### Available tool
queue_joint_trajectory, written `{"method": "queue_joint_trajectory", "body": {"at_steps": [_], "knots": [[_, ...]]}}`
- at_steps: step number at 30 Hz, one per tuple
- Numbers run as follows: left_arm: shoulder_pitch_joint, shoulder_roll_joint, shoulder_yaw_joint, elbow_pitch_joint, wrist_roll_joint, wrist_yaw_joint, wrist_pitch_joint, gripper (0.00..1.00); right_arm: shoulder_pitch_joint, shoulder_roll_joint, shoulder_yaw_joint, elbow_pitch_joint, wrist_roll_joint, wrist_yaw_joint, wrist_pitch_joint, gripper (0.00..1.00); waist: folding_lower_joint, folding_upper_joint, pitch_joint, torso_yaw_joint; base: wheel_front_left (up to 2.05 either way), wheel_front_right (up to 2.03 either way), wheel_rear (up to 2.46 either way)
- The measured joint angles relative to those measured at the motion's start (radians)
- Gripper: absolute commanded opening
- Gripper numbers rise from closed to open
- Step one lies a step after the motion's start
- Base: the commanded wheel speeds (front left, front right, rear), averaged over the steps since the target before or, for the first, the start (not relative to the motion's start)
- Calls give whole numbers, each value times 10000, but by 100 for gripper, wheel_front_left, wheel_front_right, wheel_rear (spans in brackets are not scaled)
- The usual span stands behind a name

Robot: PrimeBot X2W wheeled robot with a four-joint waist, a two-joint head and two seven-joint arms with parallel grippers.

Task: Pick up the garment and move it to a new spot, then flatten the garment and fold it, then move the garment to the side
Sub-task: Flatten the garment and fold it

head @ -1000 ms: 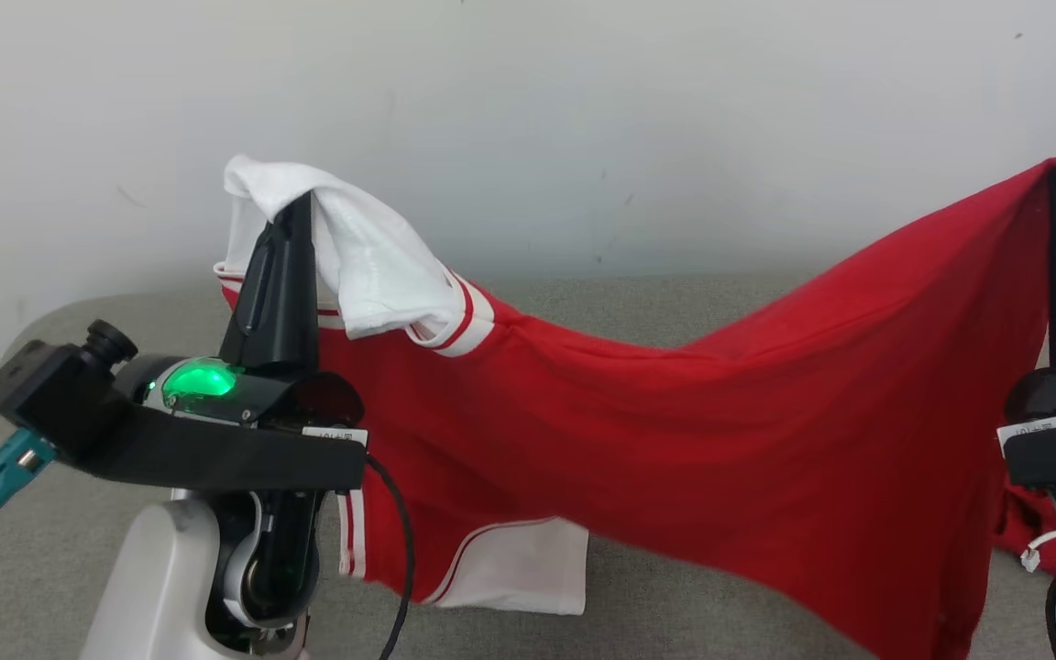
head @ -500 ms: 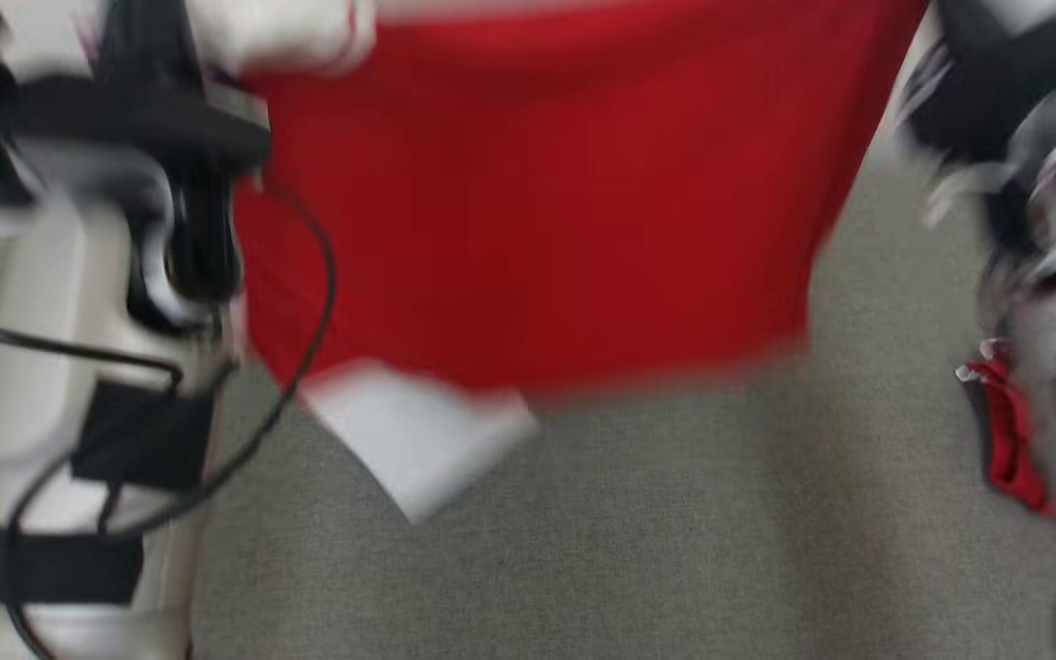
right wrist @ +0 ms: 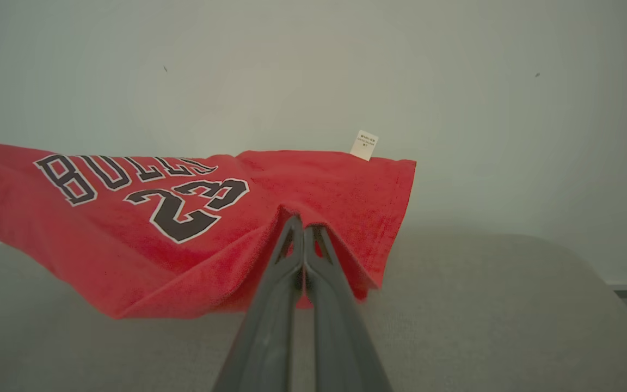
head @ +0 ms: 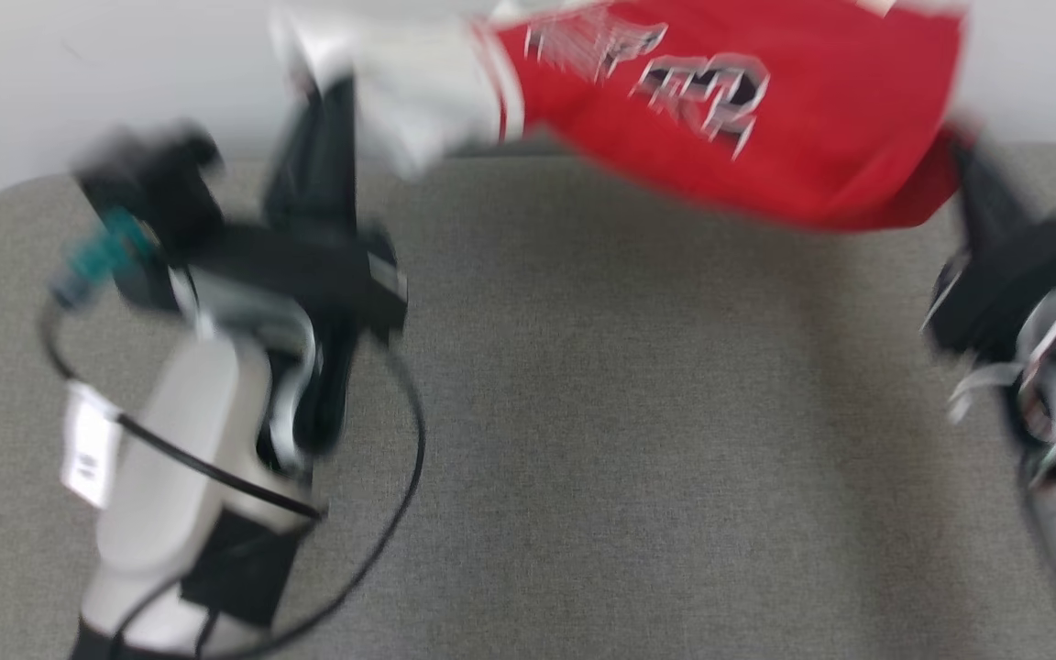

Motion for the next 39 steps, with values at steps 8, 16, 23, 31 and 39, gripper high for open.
{"method": "queue_joint_trajectory", "body": {"at_steps": [8,16,23,31,39], "knots": [[2566,612,-867,2646,230,-138,552,0,2094,963,832,1427,130,-46,639,0,0,0,623,-84,0,0,0],[2385,259,-543,3572,-92,-234,330,0,2344,777,416,2113,336,-36,608,0,-1,0,510,-292,0,0,0],[3184,290,-460,3712,-347,-447,151,0,3087,767,349,2251,345,-38,362,0,-3,0,-173,-203,0,0,0],[7922,748,-466,1030,-1369,-698,253,0,6293,715,240,792,504,-182,596,0,-3,-1,-1697,255,0,0,0],[9395,1546,-846,-945,-1335,-263,1396,0,7939,614,-31,-928,527,-614,1308,0,-2,0,-1643,266,0,0,0]]}}
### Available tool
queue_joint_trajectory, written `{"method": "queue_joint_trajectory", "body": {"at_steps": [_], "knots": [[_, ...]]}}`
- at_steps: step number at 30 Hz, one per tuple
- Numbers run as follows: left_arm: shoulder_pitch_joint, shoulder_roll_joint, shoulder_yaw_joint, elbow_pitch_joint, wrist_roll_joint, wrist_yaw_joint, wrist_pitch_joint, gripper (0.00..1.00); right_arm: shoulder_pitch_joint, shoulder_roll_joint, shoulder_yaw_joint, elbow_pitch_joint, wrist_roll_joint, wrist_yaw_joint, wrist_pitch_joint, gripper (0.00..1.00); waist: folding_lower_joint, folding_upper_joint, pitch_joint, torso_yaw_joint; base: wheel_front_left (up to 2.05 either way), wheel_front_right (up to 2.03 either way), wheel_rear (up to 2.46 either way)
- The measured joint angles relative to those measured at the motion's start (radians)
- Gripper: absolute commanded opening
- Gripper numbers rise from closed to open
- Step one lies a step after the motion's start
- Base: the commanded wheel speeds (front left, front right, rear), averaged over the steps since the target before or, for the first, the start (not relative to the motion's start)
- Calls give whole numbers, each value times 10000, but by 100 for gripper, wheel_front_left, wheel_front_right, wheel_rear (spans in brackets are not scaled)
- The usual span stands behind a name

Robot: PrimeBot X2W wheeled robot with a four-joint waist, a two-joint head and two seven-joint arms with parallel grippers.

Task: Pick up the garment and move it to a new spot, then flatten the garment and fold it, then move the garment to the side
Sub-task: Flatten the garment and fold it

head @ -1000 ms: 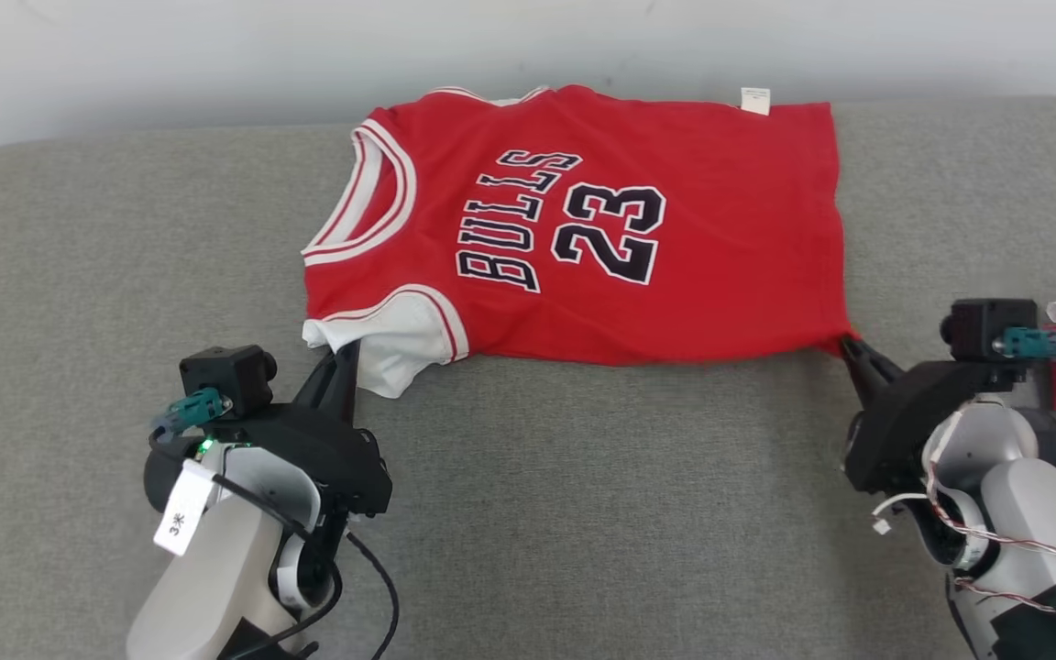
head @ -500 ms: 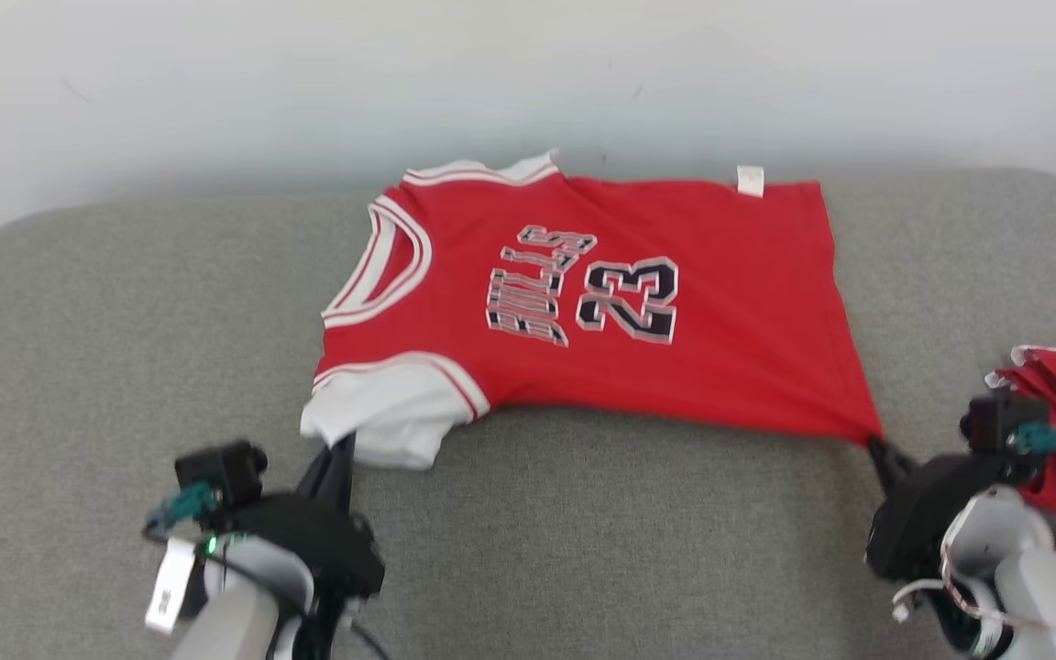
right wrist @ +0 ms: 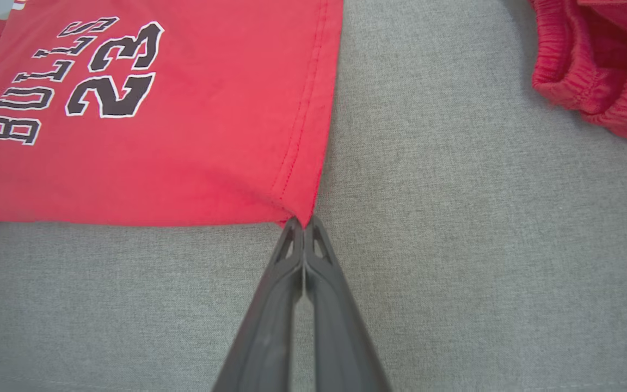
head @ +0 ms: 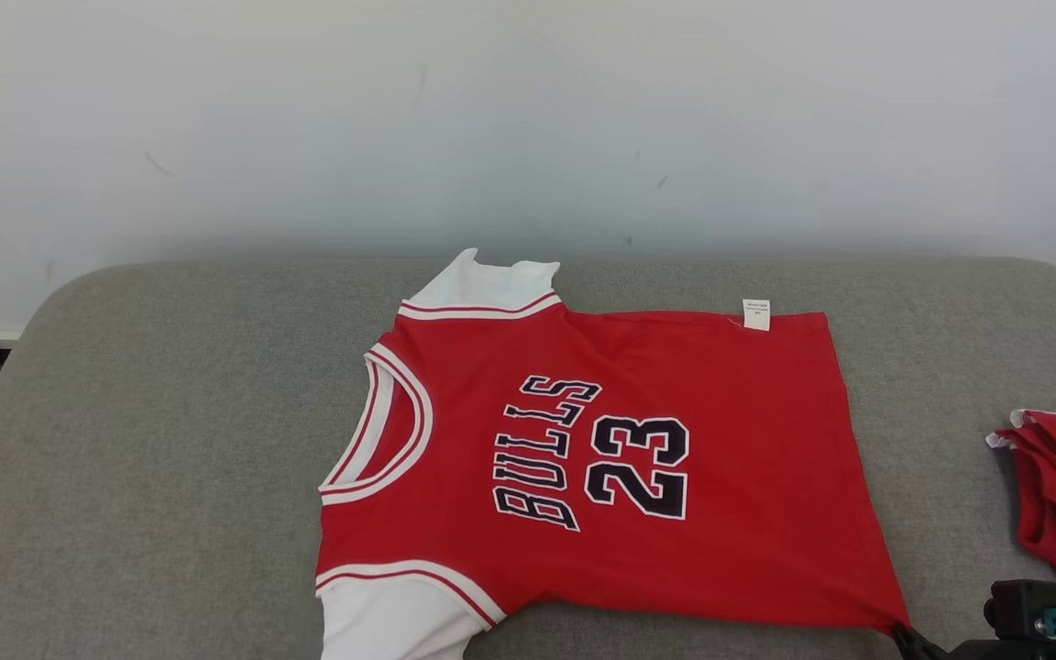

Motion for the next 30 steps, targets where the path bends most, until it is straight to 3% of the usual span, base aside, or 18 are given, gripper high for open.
{"method": "queue_joint_trajectory", "body": {"at_steps": [8,23,24,25,30], "knots": [[1065,130,-184,-928,-46,257,650,0,525,-63,-318,-581,-213,-98,430,0,0,0,95,2,0,0,0],[1343,560,-38,-1822,-351,585,1743,0,920,-35,-617,-1152,-673,-174,1269,0,1,0,269,155,0,0,0],[1508,633,-119,-1829,-449,625,2117,47,957,31,-545,-1147,-878,-182,1572,100,0,0,324,137,0,0,0],[1506,623,-176,-1829,-445,637,2207,100,967,142,-520,-1139,-884,-182,1653,100,1,0,347,127,0,0,0],[1401,775,368,-2136,-219,809,2211,100,905,430,-1104,-1185,-1492,-184,2036,100,1,0,338,118,0,0,0]]}}
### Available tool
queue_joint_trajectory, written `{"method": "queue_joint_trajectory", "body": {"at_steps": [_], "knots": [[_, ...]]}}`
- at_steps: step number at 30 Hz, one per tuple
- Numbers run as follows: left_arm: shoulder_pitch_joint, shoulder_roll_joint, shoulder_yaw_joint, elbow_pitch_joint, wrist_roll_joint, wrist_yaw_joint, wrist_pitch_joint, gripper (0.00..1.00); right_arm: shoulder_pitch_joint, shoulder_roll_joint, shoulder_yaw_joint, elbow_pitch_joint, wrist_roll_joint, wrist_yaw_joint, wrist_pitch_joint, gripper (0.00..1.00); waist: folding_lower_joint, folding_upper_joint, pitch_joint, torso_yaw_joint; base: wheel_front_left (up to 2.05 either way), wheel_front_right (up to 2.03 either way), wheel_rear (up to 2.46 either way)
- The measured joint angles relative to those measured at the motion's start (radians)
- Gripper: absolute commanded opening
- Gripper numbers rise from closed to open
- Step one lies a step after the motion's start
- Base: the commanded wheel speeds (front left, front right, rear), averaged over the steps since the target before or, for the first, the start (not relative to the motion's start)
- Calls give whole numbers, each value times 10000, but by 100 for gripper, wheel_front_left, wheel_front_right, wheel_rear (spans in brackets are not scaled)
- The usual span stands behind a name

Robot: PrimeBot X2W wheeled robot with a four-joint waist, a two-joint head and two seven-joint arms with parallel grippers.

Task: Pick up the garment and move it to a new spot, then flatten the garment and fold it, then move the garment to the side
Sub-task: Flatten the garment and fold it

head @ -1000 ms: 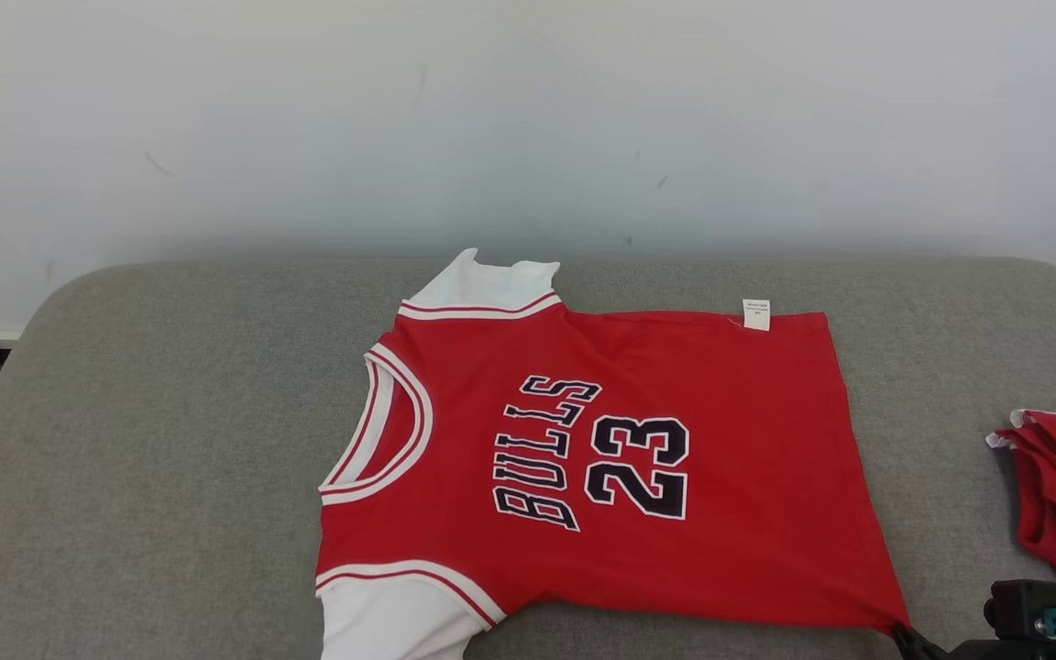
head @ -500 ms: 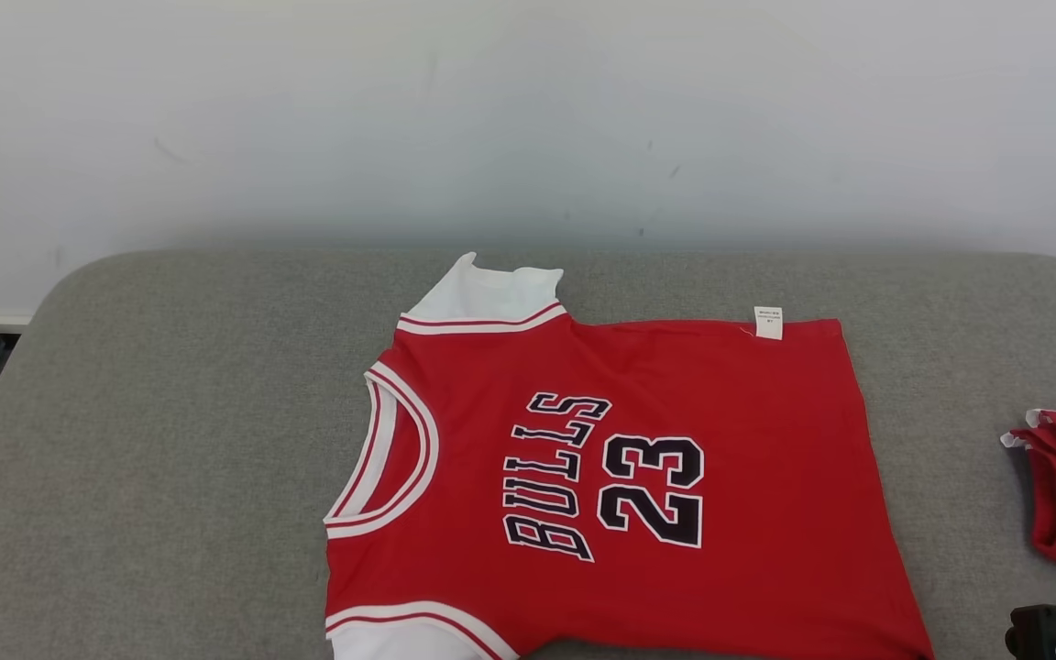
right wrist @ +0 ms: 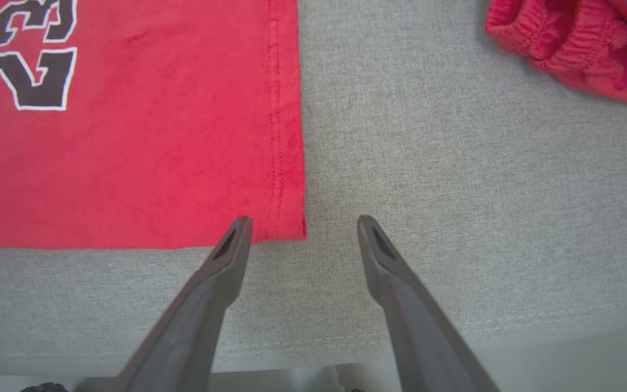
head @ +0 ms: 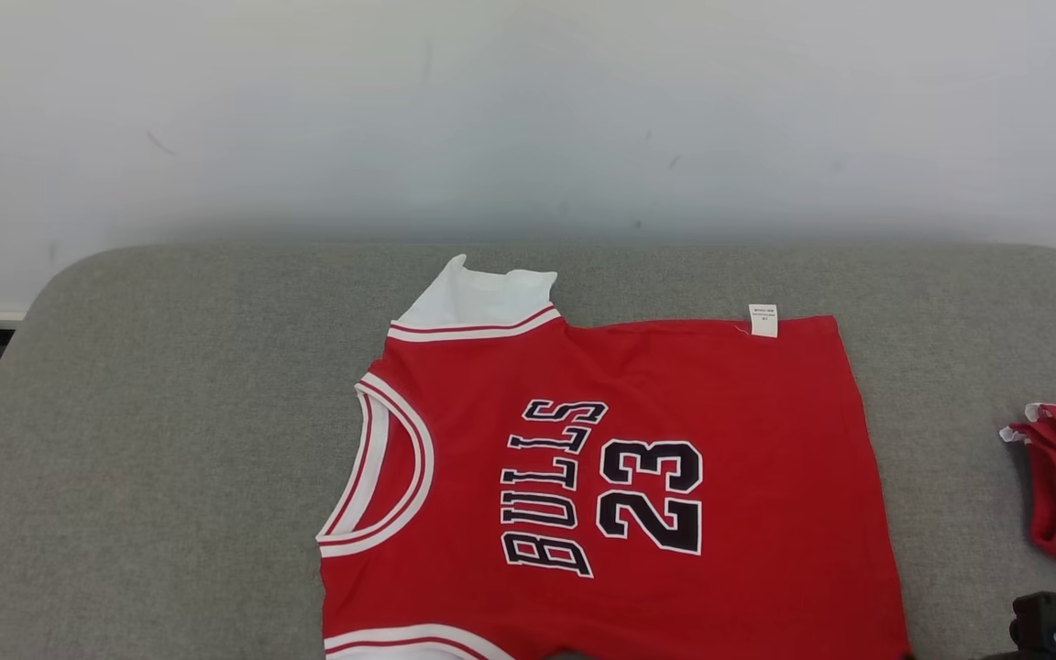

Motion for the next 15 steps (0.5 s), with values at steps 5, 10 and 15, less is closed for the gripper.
{"method": "queue_joint_trajectory", "body": {"at_steps": [5,10,15], "knots": [[-1096,-21,767,-642,566,36,-1244,100,-457,322,36,-311,-94,-2,-454,100,0,0,-168,-31,0,0,0],[-1892,-410,1116,-723,1047,75,-2150,100,-1102,587,412,-562,-621,-2,-1396,100,0,0,-420,-103,0,0,0],[-2553,-401,1298,-63,1442,86,-2568,100,-1753,786,656,-364,-895,-2,-2592,100,0,0,-700,-313,0,0,0]]}}
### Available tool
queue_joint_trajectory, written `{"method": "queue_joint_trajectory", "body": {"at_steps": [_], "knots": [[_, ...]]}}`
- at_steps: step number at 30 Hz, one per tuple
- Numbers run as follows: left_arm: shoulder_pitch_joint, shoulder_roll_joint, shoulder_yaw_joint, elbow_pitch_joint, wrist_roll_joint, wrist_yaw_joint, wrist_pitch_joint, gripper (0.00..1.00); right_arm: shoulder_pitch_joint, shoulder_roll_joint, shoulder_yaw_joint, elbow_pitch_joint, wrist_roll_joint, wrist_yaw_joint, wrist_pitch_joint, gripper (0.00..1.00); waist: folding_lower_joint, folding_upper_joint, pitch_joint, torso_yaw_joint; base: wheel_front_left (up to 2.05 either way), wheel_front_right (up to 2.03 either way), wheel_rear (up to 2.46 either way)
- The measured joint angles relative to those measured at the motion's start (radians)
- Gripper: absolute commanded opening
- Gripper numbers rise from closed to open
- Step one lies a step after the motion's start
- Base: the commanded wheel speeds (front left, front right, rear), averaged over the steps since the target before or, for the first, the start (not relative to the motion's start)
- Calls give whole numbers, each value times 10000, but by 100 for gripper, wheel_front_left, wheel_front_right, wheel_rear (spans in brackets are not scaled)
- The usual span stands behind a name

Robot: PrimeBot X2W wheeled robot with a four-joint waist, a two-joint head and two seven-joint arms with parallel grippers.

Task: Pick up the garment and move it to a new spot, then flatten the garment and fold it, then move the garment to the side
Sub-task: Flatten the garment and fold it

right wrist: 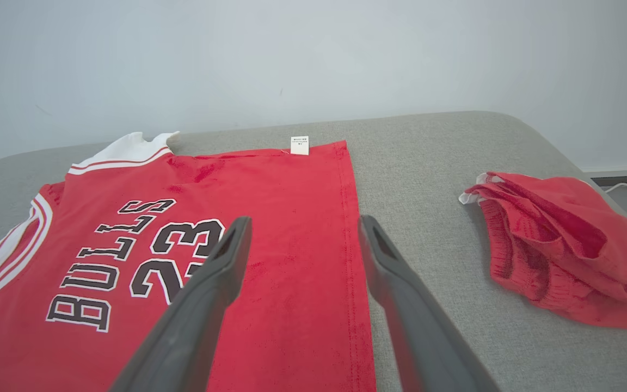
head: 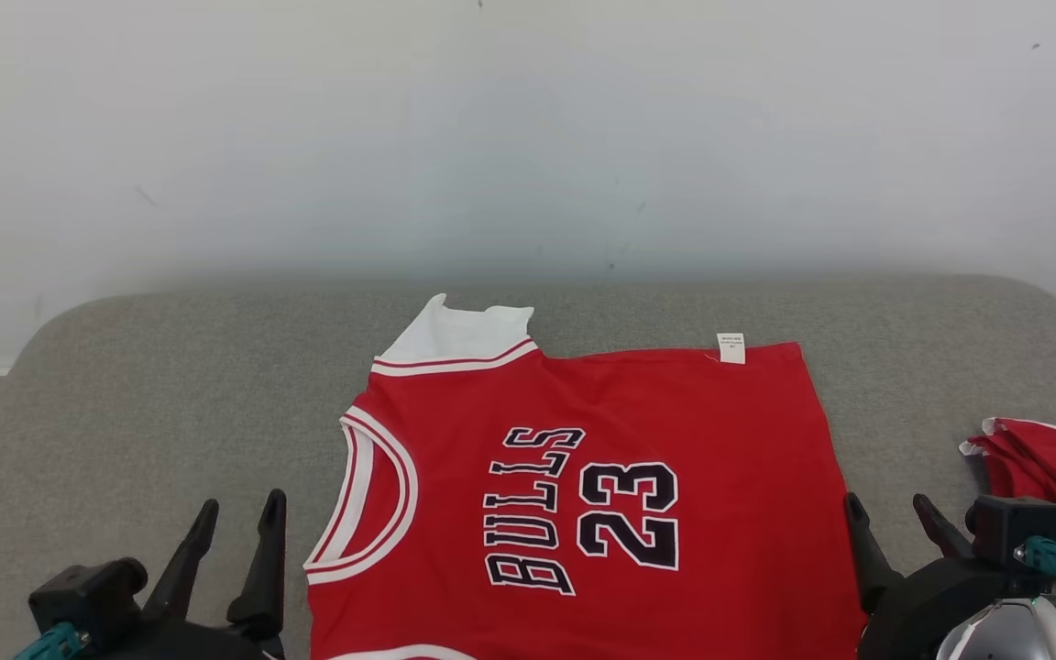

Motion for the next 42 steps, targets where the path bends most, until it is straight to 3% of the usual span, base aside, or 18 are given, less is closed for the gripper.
{"method": "queue_joint_trajectory", "body": {"at_steps": [3,12,42], "knots": [[-312,213,81,734,324,50,-138,100,-299,169,215,422,-35,25,-840,100,0,0,-233,-225,0,0,0],[-292,359,17,1584,851,73,-305,100,-663,282,274,811,-86,105,-1875,100,0,0,-371,-552,0,0,0],[-329,165,-159,2360,1053,73,-621,100,-686,351,244,1699,13,372,-3269,100,0,0,-257,-671,0,0,0]]}}
